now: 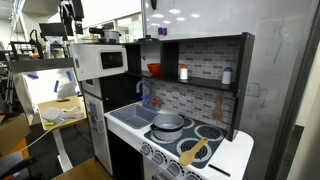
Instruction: Close the top door
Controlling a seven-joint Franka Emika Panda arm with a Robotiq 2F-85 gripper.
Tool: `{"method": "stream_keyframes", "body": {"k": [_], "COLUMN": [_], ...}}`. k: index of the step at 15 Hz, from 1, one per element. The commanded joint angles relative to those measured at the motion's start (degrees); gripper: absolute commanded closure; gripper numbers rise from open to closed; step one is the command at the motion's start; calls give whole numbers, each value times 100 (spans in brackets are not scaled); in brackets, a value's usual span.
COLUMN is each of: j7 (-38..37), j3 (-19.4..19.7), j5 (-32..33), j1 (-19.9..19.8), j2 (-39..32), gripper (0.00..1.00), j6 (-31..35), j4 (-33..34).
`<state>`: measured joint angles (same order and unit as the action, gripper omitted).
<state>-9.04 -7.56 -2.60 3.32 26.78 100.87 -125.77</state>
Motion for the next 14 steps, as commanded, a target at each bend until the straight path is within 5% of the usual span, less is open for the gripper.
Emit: {"method": "stream_keyframes", "body": {"k": [1,14], "j7": [68,498], "j3": [-51,-471], "j5": [102,126], "j1": [79,642], "j2": [-327,-1134], "gripper": [0,0], "j6": [-161,-121], "j4": [429,998]}}
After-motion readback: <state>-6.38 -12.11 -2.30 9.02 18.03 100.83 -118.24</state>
